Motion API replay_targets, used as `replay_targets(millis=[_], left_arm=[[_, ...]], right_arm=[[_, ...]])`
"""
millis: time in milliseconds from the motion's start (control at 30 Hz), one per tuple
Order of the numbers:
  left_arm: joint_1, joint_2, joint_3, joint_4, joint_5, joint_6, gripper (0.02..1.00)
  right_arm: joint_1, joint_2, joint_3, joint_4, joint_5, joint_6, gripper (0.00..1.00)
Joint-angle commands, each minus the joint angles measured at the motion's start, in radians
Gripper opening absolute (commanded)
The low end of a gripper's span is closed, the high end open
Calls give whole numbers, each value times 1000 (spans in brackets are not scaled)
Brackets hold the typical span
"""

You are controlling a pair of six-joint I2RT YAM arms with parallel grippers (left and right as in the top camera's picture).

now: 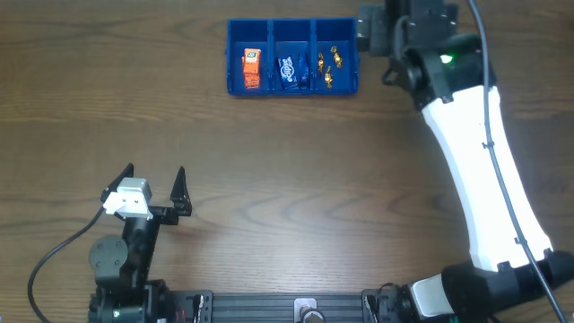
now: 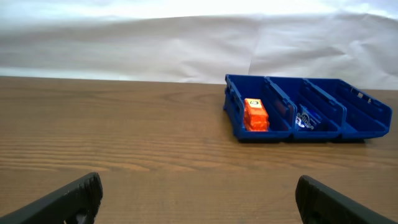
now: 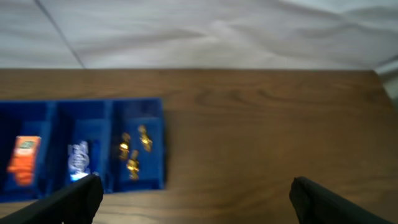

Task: Sort Candies Into Trays

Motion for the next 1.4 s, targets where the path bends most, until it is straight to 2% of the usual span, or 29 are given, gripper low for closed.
replay_targets(millis=[33,267,300,400,667,767,867,900,1000,1067,1300,1400], left_arm=[[-4,-6,-20,-31,21,0,996],[-4,-6,-20,-31,21,0,998],[-4,-6,-20,-31,21,0,998],[-4,-6,-20,-31,21,0,998],[-4,-6,-20,-31,21,0,998],[-4,-6,-20,-31,21,0,998],[-4,-6,-20,-31,21,0,998],[-4,-6,-20,-31,21,0,996],[-4,-6,-20,-31,21,0,998],[-4,-6,-20,-31,21,0,998],[-4,-6,-20,-31,21,0,998],[-4,-6,-20,-31,21,0,996]], right_arm=[[-41,-122,-84,14,19,-24,1000],[-123,-371,-325,92,-15,-24,1000],[-148,-481,-455,134,-34,-24,998],[-191,-648,-637,194,-111,-24,998],[-364,-1036,-998,317,-254,-71,998],[-372,-1167,-1139,396,-262,-121,998],[-370,-1272,-1272,502,-279,-121,998],[-370,-1303,-1309,538,-297,-120,998],[-370,-1394,-1434,668,-431,-119,998],[-370,-1427,-1499,727,-482,-119,998],[-367,-1533,-1680,826,-493,-113,998],[-360,-1584,-1740,835,-452,-113,998]])
